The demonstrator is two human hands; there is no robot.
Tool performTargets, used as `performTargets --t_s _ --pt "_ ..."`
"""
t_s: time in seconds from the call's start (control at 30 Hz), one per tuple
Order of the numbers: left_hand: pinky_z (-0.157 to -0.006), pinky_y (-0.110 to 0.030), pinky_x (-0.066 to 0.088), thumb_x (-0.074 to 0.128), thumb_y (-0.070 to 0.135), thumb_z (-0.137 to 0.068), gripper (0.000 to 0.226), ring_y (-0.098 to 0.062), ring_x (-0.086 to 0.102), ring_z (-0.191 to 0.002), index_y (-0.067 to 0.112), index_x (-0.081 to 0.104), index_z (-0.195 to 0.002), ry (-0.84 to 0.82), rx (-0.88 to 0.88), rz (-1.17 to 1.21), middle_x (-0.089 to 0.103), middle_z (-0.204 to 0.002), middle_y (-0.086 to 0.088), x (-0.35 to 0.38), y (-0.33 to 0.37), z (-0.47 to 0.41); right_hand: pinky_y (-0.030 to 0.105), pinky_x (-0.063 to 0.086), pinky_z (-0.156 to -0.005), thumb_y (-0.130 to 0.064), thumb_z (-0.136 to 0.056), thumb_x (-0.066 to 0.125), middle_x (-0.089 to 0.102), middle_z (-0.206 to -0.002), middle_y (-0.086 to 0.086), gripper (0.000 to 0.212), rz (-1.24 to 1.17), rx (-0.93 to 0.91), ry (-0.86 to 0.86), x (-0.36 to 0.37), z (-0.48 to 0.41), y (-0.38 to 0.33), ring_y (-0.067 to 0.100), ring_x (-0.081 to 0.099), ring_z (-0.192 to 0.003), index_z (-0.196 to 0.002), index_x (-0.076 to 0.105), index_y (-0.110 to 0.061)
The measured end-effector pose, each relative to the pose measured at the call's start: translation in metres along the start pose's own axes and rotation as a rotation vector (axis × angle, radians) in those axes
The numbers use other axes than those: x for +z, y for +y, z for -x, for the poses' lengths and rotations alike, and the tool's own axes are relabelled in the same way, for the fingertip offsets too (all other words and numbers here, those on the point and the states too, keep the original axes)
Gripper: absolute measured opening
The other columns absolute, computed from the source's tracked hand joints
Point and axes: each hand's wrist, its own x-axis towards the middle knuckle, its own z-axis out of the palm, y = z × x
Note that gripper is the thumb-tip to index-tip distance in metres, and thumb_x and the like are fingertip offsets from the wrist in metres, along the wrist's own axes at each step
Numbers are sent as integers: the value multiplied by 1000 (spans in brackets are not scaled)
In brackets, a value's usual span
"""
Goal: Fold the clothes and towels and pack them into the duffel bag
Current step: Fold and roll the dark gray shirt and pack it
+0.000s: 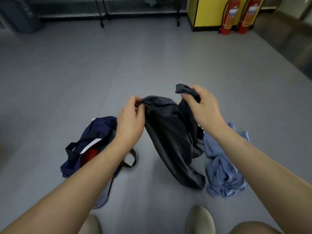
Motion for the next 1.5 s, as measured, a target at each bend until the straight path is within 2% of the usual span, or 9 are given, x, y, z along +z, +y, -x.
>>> performTargets --t_s 0.27,0.43,0.63,0.83,0.93,1.0,1.1,1.33,1.5 --pt "-68 -21 45 48 25 -103 9 -8 58 -82 27 57 -101 103 -111 171 65 -91 7 -56 -22 9 38 41 -66 -37 -97 56 61 -80 5 24 256 174 101 -48 5 21 24 55 -75 -93 60 -14" --pt "-74 -32 49 49 28 -104 11 -19 61 -85 27 60 -103 12 -91 135 68 -96 -5 -67 -31 5 42 43 -69 -38 -99 55 61 -81 10 28 430 298 78 -78 22 66 35 56 -79 -92 59 -11" --pt "-67 -23 44 51 30 -104 14 -5 52 -70 27 63 -99 -103 -31 104 64 -83 -3 -67 -35 7 42 44 -100 -34 -92 67 60 -133 8 47 518 546 -329 -43 35 98 33 58 -119 -134 56 -18" --pt "-71 -43 47 53 35 -100 17 -24 56 -73 27 65 -92 -181 16 108 64 -78 -2 -60 -30 14 29 42 -104 -58 -77 76 49 -137 -19 81 73 229 -744 62 41 -28 4 51 -125 -146 37 -44" --pt "-69 -42 48 55 33 -99 16 -17 58 -70 28 66 -90 -183 37 144 65 -75 2 -62 -28 18 28 44 -101 -53 -76 77 61 -126 -18 64 46 47 -566 92 35 -70 6 56 -118 -134 51 -40" --pt "-68 -45 49 56 36 -99 19 -14 56 -69 25 67 -88 -149 19 165 65 -74 -2 -68 -29 16 31 46 -81 -45 -82 72 64 -92 -17 20 182 -56 -451 98 28 -81 12 60 -95 -98 61 -39" --pt "-74 -48 50 58 44 -97 26 -23 60 -74 23 66 -85 -130 23 134 67 -78 -5 -81 -34 12 31 36 -68 -32 -92 63 52 -66 -14 27 191 -39 -396 104 29 -76 16 53 -75 -69 49 -36" --pt "-74 -49 53 73 51 -73 31 -28 62 -73 29 69 -93 -310 42 151 67 -85 -12 -98 -40 4 35 49 -80 -16 -88 47 67 -84 -15 22 -7 -68 -230 107 31 -93 14 62 -89 -90 64 -29" --pt "-65 -37 46 68 48 -76 18 -13 54 -64 34 72 -87 -207 52 209 65 -77 -4 -108 -32 3 23 38 -63 -10 -89 48 60 -74 -10 20 95 -117 -216 101 32 -101 11 54 -74 -90 61 -26"
